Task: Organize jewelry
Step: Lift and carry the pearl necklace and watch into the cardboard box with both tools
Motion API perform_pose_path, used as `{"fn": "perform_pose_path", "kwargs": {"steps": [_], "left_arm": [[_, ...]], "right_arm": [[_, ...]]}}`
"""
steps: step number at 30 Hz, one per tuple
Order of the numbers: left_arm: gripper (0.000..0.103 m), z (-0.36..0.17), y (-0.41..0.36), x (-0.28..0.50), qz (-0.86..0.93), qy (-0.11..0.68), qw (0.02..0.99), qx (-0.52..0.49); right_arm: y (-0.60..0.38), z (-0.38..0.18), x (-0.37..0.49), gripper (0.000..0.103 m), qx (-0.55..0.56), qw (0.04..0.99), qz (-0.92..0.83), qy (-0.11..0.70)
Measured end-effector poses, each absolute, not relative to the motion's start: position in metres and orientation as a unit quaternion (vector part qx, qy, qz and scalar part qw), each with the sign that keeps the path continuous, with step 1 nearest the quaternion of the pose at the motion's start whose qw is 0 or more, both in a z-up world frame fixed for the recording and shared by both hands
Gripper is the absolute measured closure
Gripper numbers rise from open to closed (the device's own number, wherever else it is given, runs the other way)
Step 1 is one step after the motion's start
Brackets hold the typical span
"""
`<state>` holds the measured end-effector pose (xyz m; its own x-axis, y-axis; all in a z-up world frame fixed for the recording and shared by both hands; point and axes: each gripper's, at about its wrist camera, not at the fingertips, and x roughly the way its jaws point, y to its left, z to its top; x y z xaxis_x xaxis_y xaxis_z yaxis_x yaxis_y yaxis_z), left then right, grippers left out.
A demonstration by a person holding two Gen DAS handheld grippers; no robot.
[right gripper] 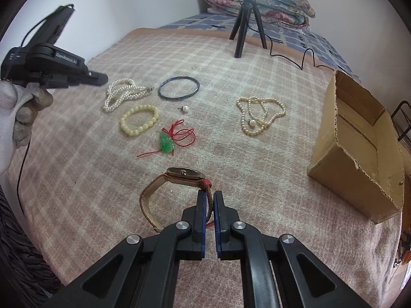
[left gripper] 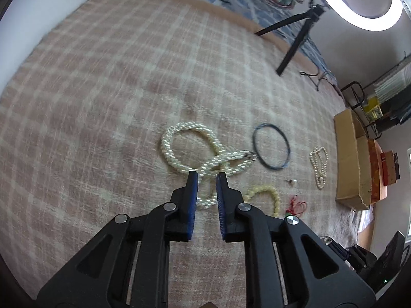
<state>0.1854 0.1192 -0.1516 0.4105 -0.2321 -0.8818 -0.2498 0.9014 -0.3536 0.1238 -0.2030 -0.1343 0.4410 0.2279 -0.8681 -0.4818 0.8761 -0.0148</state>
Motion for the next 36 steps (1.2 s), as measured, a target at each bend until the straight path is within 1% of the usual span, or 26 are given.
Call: {"fn": "perform_pose_path", "kwargs": {"steps": [7,8,9,10,11,13,16,21,23,25,26,27,32,36], "left_arm": [[0.089,-0.169,0.119,0.193,0.012,0.566,0.793,-0.225],[0.085,-0.171,0.117,0.194,0.012,0.569,0.791,-0.223],[0.078,-0.173,0.116,0.196,0.009,0.571,0.790,-0.224],[0.075,-0.174,0.114,0.198,0.007,0.573,0.789,-0.223],[0.074,-0.175,0.111,0.200,0.005,0.576,0.788,-0.217],[0.074,-0.178,0.106,0.202,0.010,0.581,0.789,-0.201],[0.074,-0.184,0.097,0.208,0.019,0.594,0.789,-0.158],[0.075,-0.184,0.057,0.212,0.029,0.583,0.812,-0.005],[0.078,-0.186,0.039,0.209,0.037,0.561,0.826,0.046],[0.087,-0.186,0.029,0.208,0.042,0.544,0.836,0.067],[0.094,-0.187,0.024,0.208,0.048,0.533,0.841,0.081],[0.097,-0.187,0.020,0.207,0.051,0.526,0.844,0.087],[0.097,-0.178,0.027,0.204,0.064,0.501,0.860,0.077],[0.097,-0.147,0.039,0.199,0.068,0.468,0.880,0.045]], "right_arm": [[-0.205,-0.133,0.127,0.100,-0.124,0.840,0.210,0.484],[-0.205,-0.133,0.127,0.100,-0.124,0.841,0.210,0.484],[-0.205,-0.133,0.127,0.100,-0.123,0.841,0.211,0.483],[-0.205,-0.133,0.127,0.100,-0.123,0.841,0.212,0.483],[-0.205,-0.133,0.128,0.100,-0.122,0.840,0.212,0.484],[-0.205,-0.132,0.128,0.100,-0.121,0.841,0.211,0.484],[-0.205,-0.132,0.128,0.100,-0.118,0.841,0.209,0.484],[-0.207,-0.123,0.131,0.099,-0.105,0.847,0.213,0.475],[-0.206,-0.120,0.132,0.099,-0.103,0.849,0.217,0.471],[-0.206,-0.120,0.134,0.099,-0.101,0.849,0.217,0.470],[-0.207,-0.120,0.135,0.099,-0.101,0.849,0.217,0.471],[-0.207,-0.120,0.137,0.099,-0.100,0.850,0.216,0.471],[-0.212,-0.110,0.140,0.099,-0.098,0.859,0.210,0.457],[-0.221,-0.099,0.141,0.099,-0.089,0.869,0.203,0.443]]}}
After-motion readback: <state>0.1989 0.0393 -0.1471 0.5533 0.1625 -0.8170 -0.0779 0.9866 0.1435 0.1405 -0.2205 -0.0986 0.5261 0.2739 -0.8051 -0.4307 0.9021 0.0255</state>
